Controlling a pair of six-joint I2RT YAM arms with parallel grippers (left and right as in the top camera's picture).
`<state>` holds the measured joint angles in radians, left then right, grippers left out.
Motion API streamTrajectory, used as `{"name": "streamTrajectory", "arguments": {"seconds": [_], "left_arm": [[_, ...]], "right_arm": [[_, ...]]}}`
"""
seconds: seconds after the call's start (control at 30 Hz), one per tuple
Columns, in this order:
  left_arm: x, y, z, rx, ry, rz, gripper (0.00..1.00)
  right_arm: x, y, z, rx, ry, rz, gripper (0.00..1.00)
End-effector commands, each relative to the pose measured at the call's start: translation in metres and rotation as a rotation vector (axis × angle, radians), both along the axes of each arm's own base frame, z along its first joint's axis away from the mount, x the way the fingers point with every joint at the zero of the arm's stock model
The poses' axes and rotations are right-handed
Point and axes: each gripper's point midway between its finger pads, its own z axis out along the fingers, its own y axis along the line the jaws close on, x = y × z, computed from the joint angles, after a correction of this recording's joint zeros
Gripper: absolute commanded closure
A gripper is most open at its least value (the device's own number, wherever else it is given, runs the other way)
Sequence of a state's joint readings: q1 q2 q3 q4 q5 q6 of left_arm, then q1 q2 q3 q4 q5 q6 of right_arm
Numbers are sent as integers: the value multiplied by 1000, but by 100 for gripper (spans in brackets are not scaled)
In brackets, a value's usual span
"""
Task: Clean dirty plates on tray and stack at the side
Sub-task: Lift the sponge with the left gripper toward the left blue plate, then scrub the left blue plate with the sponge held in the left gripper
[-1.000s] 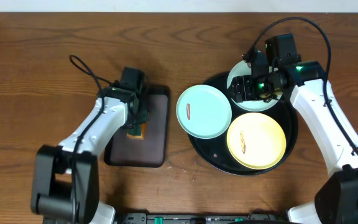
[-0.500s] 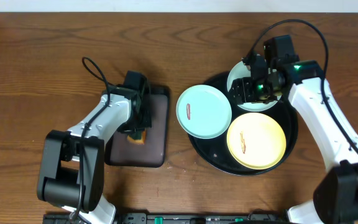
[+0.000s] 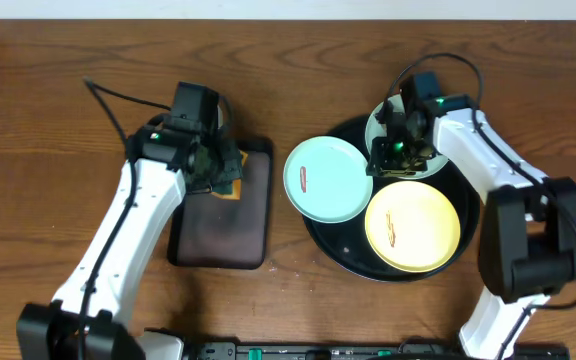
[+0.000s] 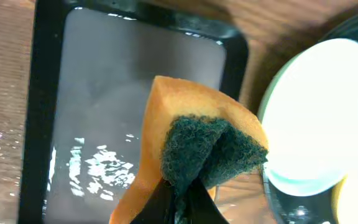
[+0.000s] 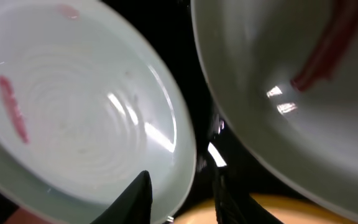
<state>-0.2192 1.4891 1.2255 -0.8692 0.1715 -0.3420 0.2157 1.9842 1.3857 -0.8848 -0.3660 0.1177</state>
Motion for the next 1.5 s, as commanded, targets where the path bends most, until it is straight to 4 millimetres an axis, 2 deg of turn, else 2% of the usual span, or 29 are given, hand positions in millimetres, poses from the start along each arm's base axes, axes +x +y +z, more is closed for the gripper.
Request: {"name": "streamTrajectory", "arguments": {"seconds": [0.0,0.17,0.27,0.5,0.53,0.57,0.7,0.83,0.9,1.1,1.2,1.37,1.47], "left_arm": [[2,-13,5,-62,-1,18,93],[3,-26,6,-68,-18,-18,92],[5,-39,8,-76,-44,-51,92],[17,-74,10,-118,-111,-98,92],[21,-82,6,-128,-115,-97,93],[28,-99,-8,-145,-103,-95,93],[35,-128,-36,-163,-82,-108,93],[34,-159,-63,-169,-64,-149,92],[32,-167,-77,-159,-49,-166,93],[31,-156,-124,-35,5,-105,93],[34,-133,-140,88,7,-63,92],[48,-84,-130,353,-94,28,93],[55,-73,-121,415,-135,54,92]], "right_arm": [[-3,12,-17,-7,13,57,68],[2,13,-36,-74,-2,71,76],[5,12,-39,-114,-23,71,99],[8,-9,-41,-240,-23,-9,99],[7,-14,-41,-270,-21,-24,99],[5,-22,-42,-314,-11,-43,99],[0,-27,-42,-342,5,-41,99],[-2,-32,-42,-367,10,-40,99],[-2,-33,-42,-370,11,-40,99],[-2,-33,-42,-372,12,-40,99],[-3,-33,-42,-372,15,-39,99],[-3,-32,-42,-372,15,-37,99],[-4,-33,-42,-373,17,-36,99]]}}
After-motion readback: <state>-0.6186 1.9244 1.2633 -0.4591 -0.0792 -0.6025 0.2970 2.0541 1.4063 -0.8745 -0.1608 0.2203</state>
